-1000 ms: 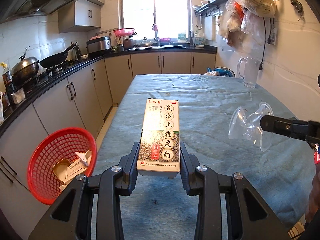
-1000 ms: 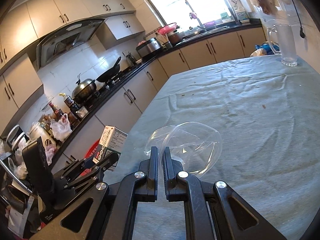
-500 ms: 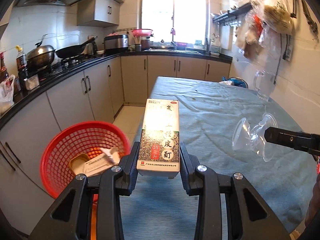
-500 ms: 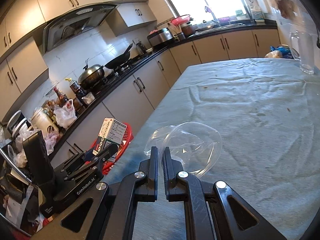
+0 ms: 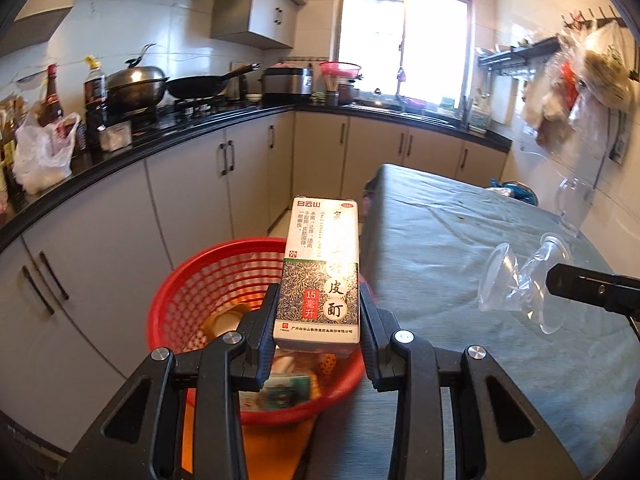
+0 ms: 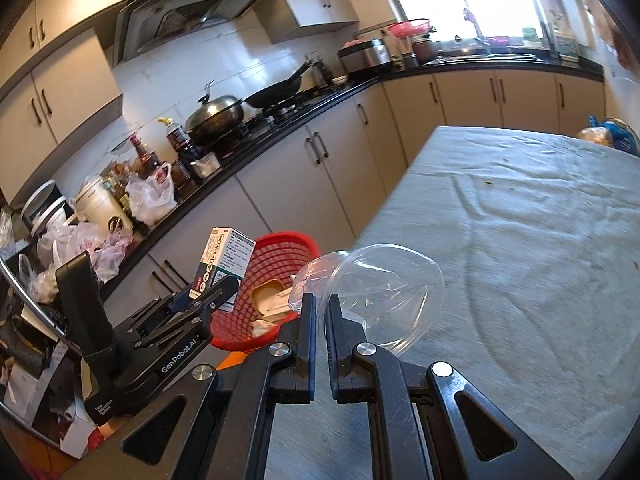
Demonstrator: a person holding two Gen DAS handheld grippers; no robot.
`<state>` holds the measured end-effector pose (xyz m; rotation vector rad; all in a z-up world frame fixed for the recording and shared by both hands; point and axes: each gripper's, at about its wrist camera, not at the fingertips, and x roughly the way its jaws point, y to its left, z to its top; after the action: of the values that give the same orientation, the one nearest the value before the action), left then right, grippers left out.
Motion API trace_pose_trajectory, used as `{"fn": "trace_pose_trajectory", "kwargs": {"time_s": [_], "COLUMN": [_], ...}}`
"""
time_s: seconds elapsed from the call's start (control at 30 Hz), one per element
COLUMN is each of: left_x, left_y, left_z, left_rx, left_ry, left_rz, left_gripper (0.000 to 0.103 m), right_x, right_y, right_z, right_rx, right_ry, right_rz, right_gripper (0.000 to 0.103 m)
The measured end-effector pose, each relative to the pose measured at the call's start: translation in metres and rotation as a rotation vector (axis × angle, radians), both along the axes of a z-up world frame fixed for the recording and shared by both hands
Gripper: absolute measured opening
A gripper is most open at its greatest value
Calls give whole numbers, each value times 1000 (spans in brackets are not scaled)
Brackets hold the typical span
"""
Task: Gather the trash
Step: 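Carry the medicine box to the red basket while the right tool carries the clear cup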
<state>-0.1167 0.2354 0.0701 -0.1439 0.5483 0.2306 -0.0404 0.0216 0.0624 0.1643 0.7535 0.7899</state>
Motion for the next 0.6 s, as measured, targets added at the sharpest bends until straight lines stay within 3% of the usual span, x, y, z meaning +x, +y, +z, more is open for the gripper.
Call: {"fn": "trace_pose_trajectory", "kwargs": {"time_s": [0.6], "left_x": [-4], "left_y": [58], "left_z": [-17], "left_rx": [-35], "left_ry": [26], "left_rz": [80], "left_gripper": [34], "right_x": [12], "right_y": [79], "right_z": [-2], "right_rx": [-27], "right_ry": [25], "right_rz": [106], "right_gripper": [6]}}
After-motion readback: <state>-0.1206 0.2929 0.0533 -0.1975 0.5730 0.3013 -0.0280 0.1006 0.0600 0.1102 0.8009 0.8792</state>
